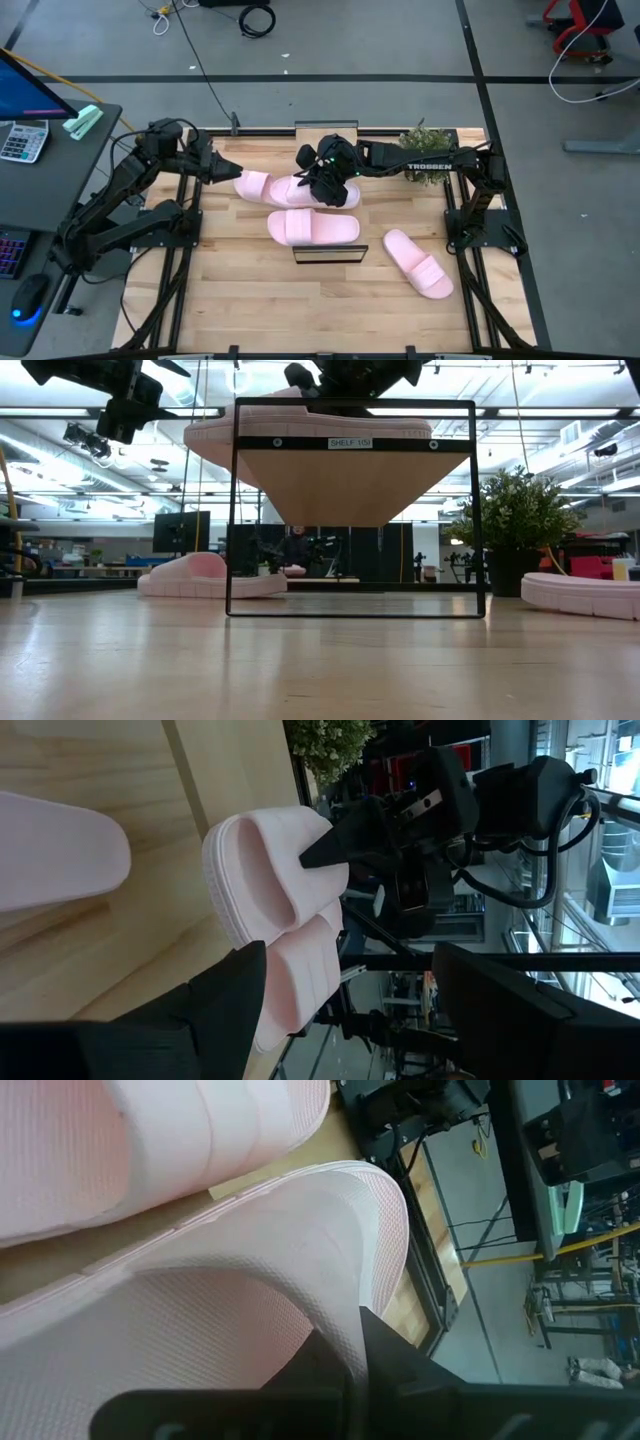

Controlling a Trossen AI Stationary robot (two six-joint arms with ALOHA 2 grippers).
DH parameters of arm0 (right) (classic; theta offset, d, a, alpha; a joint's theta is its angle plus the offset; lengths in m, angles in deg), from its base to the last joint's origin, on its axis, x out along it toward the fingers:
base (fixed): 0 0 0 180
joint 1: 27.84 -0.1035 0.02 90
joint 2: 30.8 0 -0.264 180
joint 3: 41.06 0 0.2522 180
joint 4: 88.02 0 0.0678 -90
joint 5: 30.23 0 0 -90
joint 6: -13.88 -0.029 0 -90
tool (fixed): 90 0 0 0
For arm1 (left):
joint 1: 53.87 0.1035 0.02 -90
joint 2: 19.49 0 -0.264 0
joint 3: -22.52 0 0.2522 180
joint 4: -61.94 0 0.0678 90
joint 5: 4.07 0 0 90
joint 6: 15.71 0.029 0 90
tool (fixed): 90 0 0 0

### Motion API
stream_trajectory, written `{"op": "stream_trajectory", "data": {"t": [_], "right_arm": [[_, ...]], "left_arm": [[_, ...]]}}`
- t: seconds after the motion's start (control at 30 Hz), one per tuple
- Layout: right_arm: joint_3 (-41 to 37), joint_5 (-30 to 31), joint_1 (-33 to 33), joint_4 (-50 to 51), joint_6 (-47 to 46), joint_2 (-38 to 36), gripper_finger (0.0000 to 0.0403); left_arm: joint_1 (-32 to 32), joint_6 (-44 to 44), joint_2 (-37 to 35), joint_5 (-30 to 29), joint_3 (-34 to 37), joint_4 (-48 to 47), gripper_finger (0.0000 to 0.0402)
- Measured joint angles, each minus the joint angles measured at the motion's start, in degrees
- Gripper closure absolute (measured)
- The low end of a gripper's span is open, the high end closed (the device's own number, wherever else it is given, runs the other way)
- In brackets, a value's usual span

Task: Pick and place slides into the shelf
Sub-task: Put the pink slipper on the shelf

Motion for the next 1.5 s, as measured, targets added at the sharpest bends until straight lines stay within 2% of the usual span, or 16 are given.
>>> {"op": "stream_trajectory", "data": {"t": [0.5,1.2,1.5], "right_arm": [[-0.04,-1.13,0.04,-0.36,-0.31,1.46,0.0396],[-0.04,1.75,-0.48,-0.19,3.33,1.66,0.0396],[-0.04,2.87,-0.49,1.62,2.06,1.68,0.0360]], "left_arm": [[0.00,-0.37,0.00,-0.02,0.00,0.02,0.0108],[0.00,-0.42,0.00,-0.02,-0.02,0.02,0.0108],[0.00,-0.42,0.02,-0.04,-0.02,0.00,0.0108]]}}
